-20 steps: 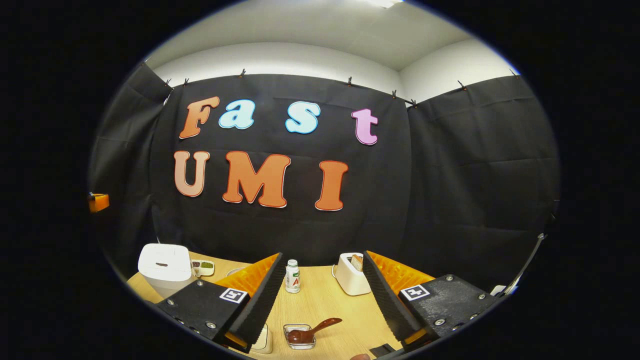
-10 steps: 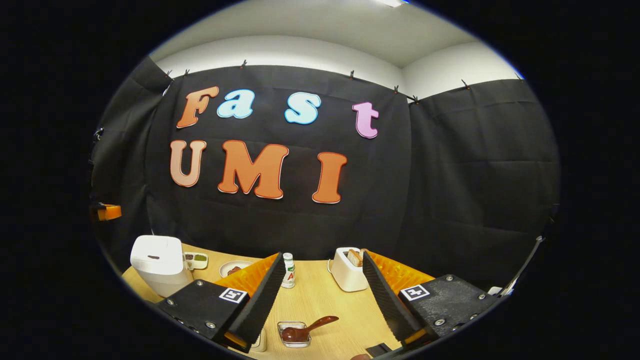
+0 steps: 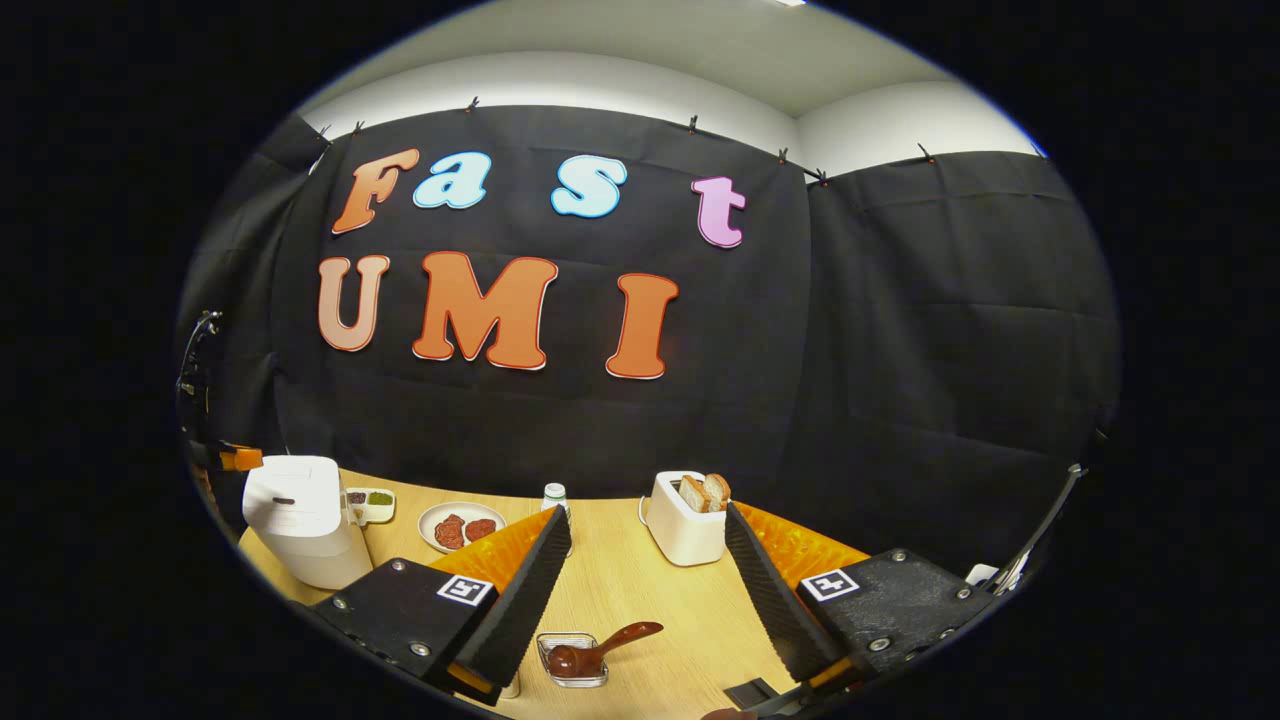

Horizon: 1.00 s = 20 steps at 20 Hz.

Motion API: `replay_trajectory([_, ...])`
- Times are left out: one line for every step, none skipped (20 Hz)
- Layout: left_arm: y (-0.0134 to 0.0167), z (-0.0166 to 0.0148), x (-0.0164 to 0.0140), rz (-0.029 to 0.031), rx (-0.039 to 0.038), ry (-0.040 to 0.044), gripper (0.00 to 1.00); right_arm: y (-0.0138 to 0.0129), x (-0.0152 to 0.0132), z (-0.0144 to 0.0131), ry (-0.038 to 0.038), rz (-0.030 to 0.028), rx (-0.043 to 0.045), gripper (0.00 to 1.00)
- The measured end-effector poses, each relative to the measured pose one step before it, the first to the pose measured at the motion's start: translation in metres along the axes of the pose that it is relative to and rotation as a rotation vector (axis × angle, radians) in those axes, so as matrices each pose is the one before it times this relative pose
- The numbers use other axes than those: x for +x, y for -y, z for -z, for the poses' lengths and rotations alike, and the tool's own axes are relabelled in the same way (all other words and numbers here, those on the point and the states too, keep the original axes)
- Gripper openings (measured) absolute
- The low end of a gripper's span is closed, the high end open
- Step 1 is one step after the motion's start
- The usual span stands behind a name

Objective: Close the left gripper, press the button to open the rice cooker; take a wooden spoon from the chopstick holder with the right hand, scoop a spoonful of rice and pour it into the rice cooker, then put the wooden spoon back into the chopstick holder.

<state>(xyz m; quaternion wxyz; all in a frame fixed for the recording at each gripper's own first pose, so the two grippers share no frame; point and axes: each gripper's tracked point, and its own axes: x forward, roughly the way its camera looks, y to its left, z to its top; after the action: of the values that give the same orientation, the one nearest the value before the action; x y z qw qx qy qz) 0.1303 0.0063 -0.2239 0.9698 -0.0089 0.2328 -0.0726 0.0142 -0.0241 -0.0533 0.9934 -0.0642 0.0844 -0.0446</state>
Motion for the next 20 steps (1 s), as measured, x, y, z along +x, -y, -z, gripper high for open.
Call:
replay_trajectory([-0.00119,0.00769,0.00543,0.00215,-0.00649,-0.02228,0.05,0.00144,0.00007,0.00248,-0.00961,0.00310,0.00394,0.96])
replay_trajectory([-0.00292,0.00714,0.00586,-0.00361,-0.00236,-0.01923,0.05,0.00081,0.00047,0.00249,-0.00863,0.00083,0.00358,0.96])
replay_trajectory([-0.00174,0.00567,0.00572,-0.00327,0.00220,-0.01550,0.05,0.00012,0.00063,0.00232,-0.00621,0.00134,0.00262,0.96])
replay_trajectory([-0.00254,0.00608,0.00518,-0.00493,0.00336,-0.01757,0.05,0.00040,0.00119,0.00120,-0.00509,0.00191,0.00080,0.96])
replay_trajectory([-0.00088,0.00526,0.00111,0.00052,0.00707,-0.01877,0.05,0.00016,-0.00011,0.00079,-0.00426,0.00234,-0.00036,0.96])
replay_trajectory([0.00044,0.00594,0.00334,0.00468,0.00176,-0.01592,0.05,0.00013,-0.00002,0.00165,-0.00344,0.00125,-0.00048,0.96])
replay_trajectory([-0.00032,0.00578,0.00351,0.00783,-0.00169,-0.01674,0.05,-0.00019,0.00068,0.00129,-0.00468,0.00073,-0.00011,0.96])
replay_trajectory([0.00070,0.00438,0.00354,0.00521,-0.00407,-0.01471,0.05,-0.00053,0.00049,0.00184,-0.00494,0.00043,0.00097,0.96])
replay_trajectory([0.00116,0.00288,-0.00010,0.00395,-0.00711,-0.01736,0.05,0.00007,0.00022,0.00061,-0.00345,0.00058,0.00211,0.96])
replay_trajectory([0.00111,-0.00262,-0.00108,0.00142,-0.00705,0.01209,0.05,-0.00023,-0.00004,0.00002,-0.00145,0.00060,0.00224,0.96])
replay_trajectory([-0.00036,0.00018,0.00398,0.00183,-0.00324,-0.00660,0.05,0.00041,-0.00080,-0.00005,-0.00076,0.00008,0.00069,0.96])
replay_trajectory([-0.00066,0.00167,0.00308,0.00506,-0.00160,-0.01622,0.03,-0.00032,-0.00008,0.00082,-0.00231,0.00066,-0.00132,0.96])
replay_trajectory([-0.00064,0.00924,-0.00250,-0.00272,-0.00503,-0.03423,0.05,-0.00011,-0.00018,0.00157,-0.00157,0.00124,-0.00092,0.96])
replay_trajectory([0.00126,-0.00743,0.00598,0.00147,0.01128,0.02883,0.05,-0.00041,0.00035,0.00087,-0.00025,0.00046,0.00260,0.96])
replay_trajectory([-0.00032,0.00322,-0.00345,-0.00560,0.01248,-0.01445,0.05,0.00058,-0.00039,0.00189,-0.00163,-0.00053,0.00780,0.96])
replay_trajectory([-0.00068,-0.00201,-0.00062,-0.00862,0.01215,0.00567,0.04,-0.00120,0.00042,0.00159,-0.00340,-0.00399,0.01012,0.97])
replay_trajectory([0.00063,-0.00186,-0.00345,-0.01180,0.01164,0.00835,0.05,-0.00126,0.00029,0.00254,-0.00386,-0.00569,0.00858,0.96])
replay_trajectory([-0.00005,-0.00830,-0.00515,-0.01257,0.00841,0.02586,0.05,0.00016,0.00033,0.00057,-0.00119,-0.00109,0.00589,0.96])
replay_trajectory([-0.00079,-0.01242,-0.00663,-0.01138,0.00484,0.03311,0.05,0.00239,0.00027,0.00106,0.00317,0.00337,0.00436,0.96])
replay_trajectory([-0.00129,-0.01719,-0.00691,-0.01169,0.00170,0.04116,0.05,0.00297,0.00023,-0.00006,0.00303,0.00414,0.00551,0.96])
